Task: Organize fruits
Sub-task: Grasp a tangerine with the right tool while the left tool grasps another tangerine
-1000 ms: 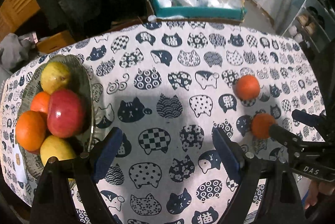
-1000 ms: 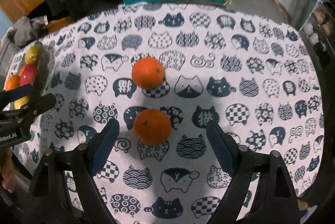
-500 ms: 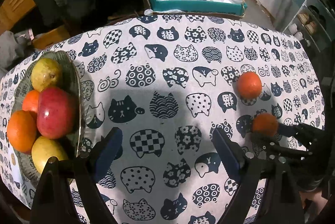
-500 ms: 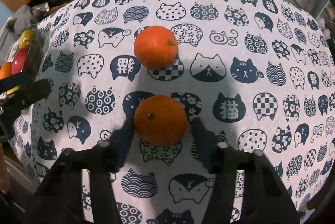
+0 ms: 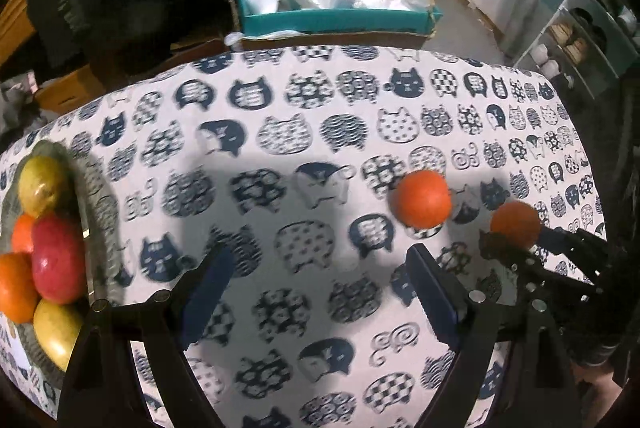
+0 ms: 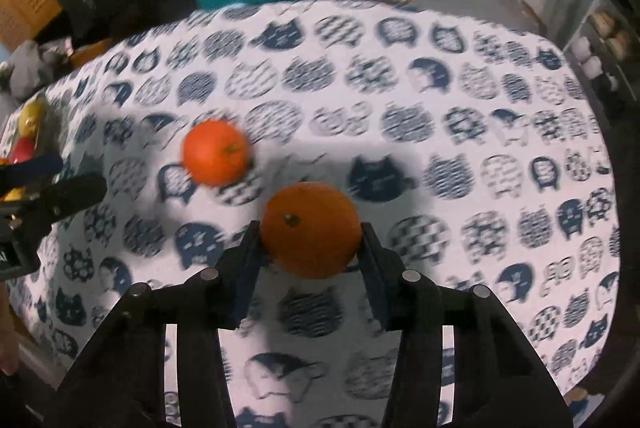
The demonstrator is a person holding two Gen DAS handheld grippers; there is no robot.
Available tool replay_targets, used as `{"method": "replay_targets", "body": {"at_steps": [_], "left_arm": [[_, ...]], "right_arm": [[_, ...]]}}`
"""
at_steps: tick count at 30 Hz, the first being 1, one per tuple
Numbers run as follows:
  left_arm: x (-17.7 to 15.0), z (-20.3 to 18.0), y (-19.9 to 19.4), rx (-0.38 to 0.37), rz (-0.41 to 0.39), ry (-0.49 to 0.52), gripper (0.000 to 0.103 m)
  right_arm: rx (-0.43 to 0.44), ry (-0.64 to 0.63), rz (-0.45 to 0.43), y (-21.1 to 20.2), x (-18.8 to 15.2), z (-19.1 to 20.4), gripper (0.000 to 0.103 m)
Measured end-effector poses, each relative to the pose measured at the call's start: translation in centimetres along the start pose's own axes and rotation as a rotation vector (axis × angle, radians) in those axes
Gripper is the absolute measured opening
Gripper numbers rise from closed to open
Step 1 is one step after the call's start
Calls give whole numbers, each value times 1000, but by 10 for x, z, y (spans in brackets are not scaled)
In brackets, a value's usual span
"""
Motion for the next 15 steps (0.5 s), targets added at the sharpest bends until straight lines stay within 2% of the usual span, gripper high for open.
{"method": "replay_targets", "body": {"at_steps": [9, 15], "left_arm": [[17, -29, 31, -44, 37, 17, 89], [27, -43, 51, -80, 59, 15, 89]], "right_arm": [[-46, 39, -27, 1, 12, -35, 46], [-36, 78, -25, 5, 14, -44, 46]]}}
Point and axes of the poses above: each gripper's, at about its wrist camera, not at the fingertips, and y roughly the way its jaws point, z to its left, x to its top, the point moved 1 cm from there along y, roughly the way its jaws point, and after that the axes turned 5 degrees about -x, right-handed, at the moved point
